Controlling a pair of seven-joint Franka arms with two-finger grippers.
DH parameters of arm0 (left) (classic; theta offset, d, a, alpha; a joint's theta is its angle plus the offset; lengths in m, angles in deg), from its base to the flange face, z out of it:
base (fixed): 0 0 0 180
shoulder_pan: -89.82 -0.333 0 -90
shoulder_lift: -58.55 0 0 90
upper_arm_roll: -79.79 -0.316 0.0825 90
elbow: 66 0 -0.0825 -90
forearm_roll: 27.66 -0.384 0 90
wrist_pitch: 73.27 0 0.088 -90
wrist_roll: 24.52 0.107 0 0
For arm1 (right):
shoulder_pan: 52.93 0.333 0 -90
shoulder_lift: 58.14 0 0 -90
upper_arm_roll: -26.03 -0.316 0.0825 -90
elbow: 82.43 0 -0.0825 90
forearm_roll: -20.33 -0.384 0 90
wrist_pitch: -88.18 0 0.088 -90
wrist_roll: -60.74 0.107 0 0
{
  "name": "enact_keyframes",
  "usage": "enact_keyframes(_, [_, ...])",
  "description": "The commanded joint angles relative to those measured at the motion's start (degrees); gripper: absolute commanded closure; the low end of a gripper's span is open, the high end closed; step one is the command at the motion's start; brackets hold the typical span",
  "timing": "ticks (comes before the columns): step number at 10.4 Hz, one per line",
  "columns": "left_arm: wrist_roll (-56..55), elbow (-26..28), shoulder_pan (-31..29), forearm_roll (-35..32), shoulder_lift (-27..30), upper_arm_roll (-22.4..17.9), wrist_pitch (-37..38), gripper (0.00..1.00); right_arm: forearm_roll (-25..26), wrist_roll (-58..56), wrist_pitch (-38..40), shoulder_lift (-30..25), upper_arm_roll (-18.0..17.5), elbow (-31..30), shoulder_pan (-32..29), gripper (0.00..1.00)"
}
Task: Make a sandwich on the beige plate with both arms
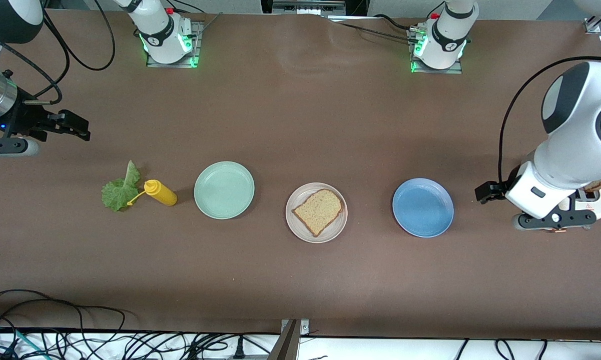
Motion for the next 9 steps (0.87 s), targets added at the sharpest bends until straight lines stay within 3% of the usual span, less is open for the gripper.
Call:
enact_keyframes(1, [1.35, -0.14, -0.83, -0.73, 1.94, 0.51, 3.23, 0.00, 0.32, 0.40, 0.56, 0.03, -0.09, 0.57, -0.11, 0.00])
enact_keyframes(4, [1.61, -0.23, -0.57, -0.21, 2.03, -0.54, 4.12, 0.00, -1.17, 0.13, -0.22, 1.34, -0.09, 0.66, -0.20, 0.00])
enact_keyframes(5, [2.05, -0.23, 0.56, 2.76, 2.03, -3.67, 4.12, 0.00, -1.17, -0.13, -0.31, 1.61, 0.00, 0.66, -0.89, 0.00])
enact_keyframes(9, [7.40, -2.50, 15.38, 15.58, 4.75, -26.84, 4.12, 0.00, -2.57, 0.05, -2.60, 4.41, 0.09, 0.66, -5.63, 0.00])
